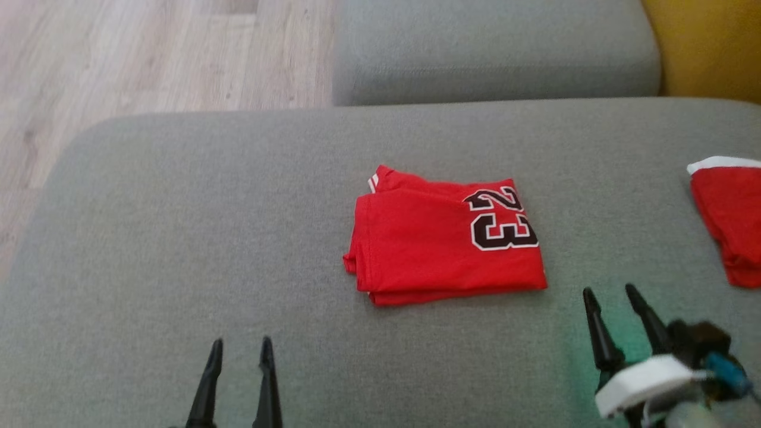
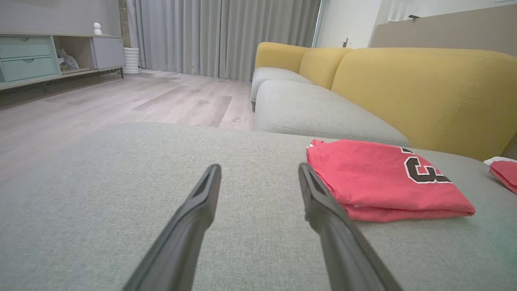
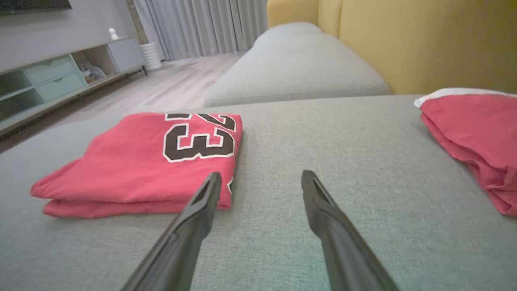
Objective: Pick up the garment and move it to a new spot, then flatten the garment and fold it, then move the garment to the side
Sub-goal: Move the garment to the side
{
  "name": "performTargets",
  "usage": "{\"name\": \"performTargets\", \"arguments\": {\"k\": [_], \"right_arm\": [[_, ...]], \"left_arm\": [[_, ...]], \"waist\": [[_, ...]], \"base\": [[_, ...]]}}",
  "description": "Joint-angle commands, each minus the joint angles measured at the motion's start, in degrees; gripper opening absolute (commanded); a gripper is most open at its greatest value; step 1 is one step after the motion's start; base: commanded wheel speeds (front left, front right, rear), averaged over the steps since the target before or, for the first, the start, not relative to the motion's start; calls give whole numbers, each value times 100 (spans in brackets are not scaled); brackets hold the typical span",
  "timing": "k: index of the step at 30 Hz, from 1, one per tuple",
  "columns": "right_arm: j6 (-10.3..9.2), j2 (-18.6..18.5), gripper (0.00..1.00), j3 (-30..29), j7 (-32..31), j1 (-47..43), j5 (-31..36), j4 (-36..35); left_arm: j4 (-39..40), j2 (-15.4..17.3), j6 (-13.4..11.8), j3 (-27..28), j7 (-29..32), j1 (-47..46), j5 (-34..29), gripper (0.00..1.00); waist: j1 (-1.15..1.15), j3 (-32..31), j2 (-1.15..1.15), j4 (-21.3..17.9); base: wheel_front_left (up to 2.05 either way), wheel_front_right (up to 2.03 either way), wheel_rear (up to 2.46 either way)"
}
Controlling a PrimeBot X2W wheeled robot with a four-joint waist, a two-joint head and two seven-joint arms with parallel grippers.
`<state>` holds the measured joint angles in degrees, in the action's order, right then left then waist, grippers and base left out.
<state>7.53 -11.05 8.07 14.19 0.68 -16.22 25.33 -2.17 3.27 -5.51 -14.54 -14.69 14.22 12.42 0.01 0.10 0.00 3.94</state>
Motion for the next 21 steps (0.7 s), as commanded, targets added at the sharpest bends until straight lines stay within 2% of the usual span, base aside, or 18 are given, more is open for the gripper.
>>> {"name": "performTargets", "arguments": {"k": [1,8,16,17,19,21], "right_arm": [[-4,-160,100,110,-28,365,-41,-74],[-4,-307,100,373,-544,1542,-675,699],[-4,-349,100,1026,-1085,2306,-1663,1524],[-4,-337,94,1105,-1175,2366,-1796,1628],[-4,-355,0,1248,-1200,2492,-1998,1778],[-4,-414,0,1367,-1034,2615,-2097,1871]], "left_arm": [[222,-39,-2,119,-30,-287,-57,100],[305,-39,141,-49,-30,-611,-87,100],[191,-39,46,-274,-30,-866,-22,100],[180,-39,31,-298,-30,-891,-14,100],[158,-39,2,-332,-30,-926,4,100],[142,-39,-23,-355,-30,-956,13,100]], "waist": [[-1,121,0,47],[-1,534,0,185],[-1,825,0,445],[-1,848,0,466],[-1,875,0,486],[-1,903,0,490]], "base": [[0,0,0],[0,0,0],[0,0,0],[0,0,0],[0,0,0],[0,0,0]]}}
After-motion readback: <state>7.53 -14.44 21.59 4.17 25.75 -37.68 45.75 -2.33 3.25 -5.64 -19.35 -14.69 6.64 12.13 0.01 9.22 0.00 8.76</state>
